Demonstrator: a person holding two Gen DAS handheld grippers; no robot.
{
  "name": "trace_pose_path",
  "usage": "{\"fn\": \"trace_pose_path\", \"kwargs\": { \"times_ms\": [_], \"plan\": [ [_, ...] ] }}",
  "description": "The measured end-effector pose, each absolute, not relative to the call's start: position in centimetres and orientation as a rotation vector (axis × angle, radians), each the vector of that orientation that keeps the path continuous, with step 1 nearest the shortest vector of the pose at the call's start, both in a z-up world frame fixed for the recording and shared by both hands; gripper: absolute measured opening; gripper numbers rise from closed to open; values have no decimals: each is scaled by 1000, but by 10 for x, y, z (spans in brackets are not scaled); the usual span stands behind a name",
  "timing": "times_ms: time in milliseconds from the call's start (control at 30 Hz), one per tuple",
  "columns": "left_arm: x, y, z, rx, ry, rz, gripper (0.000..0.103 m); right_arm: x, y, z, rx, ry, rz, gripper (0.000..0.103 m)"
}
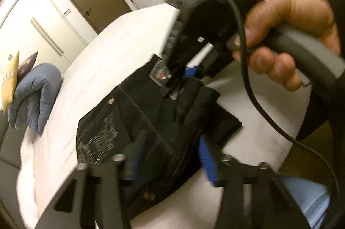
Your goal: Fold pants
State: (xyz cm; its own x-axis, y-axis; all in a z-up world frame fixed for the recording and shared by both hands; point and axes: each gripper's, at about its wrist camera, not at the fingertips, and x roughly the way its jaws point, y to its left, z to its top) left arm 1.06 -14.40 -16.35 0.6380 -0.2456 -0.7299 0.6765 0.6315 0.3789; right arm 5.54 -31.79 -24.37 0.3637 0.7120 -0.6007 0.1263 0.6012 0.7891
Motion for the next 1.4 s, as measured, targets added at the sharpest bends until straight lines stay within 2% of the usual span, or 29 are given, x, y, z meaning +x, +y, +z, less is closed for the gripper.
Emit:
{"fn": "trace_pose_path", "kwargs": {
  "times_ms": [33, 67, 333, 500, 633, 700, 767, 833, 867, 1000, 1100, 1267, 1300, 1400],
  "plan": [
    [9, -137, -159, 666, 684, -582, 71, 55, -318, -243, 881, 1162, 447, 13],
    [9, -128, -153, 631, 676, -576, 73, 53, -318, -240, 881, 1163, 442, 16],
    [63, -59, -126, 402, 730, -496, 72, 35, -327, -190, 765, 1092, 290, 20],
    [108, -38, -129, 223, 829, -516, 58, 29, -281, -159, 694, 1055, 427, 20],
    [118, -42, -154, 141, 945, -543, 46, 27, -246, -185, 582, 1159, 440, 20],
    [122, -39, -176, 98, 1030, -534, 45, 22, -243, -205, 575, 1190, 416, 16],
    [117, -35, -185, 71, 1041, -531, 44, 15, -251, -211, 614, 1141, 440, 14],
    [113, -27, -188, 19, 1040, -543, 43, 10, -259, -213, 625, 1131, 424, 1],
    [112, -23, -188, 0, 1041, -555, 43, 8, -264, -216, 643, 1118, 429, 0],
    [131, -12, -176, -77, 1047, -596, 42, 3, -281, -228, 761, 1086, 456, 0],
    [165, -8, -161, -106, 1026, -581, 42, 6, -280, -227, 740, 1081, 446, 0],
    [224, -18, -180, -117, 1118, -577, 38, 10, -278, -231, 740, 1085, 442, 0],
    [226, -18, -184, -114, 1137, -578, 35, 10, -278, -231, 739, 1084, 440, 0],
    [209, -23, -192, -67, 1125, -580, 34, 9, -280, -233, 748, 1084, 439, 0]
  ]
}}
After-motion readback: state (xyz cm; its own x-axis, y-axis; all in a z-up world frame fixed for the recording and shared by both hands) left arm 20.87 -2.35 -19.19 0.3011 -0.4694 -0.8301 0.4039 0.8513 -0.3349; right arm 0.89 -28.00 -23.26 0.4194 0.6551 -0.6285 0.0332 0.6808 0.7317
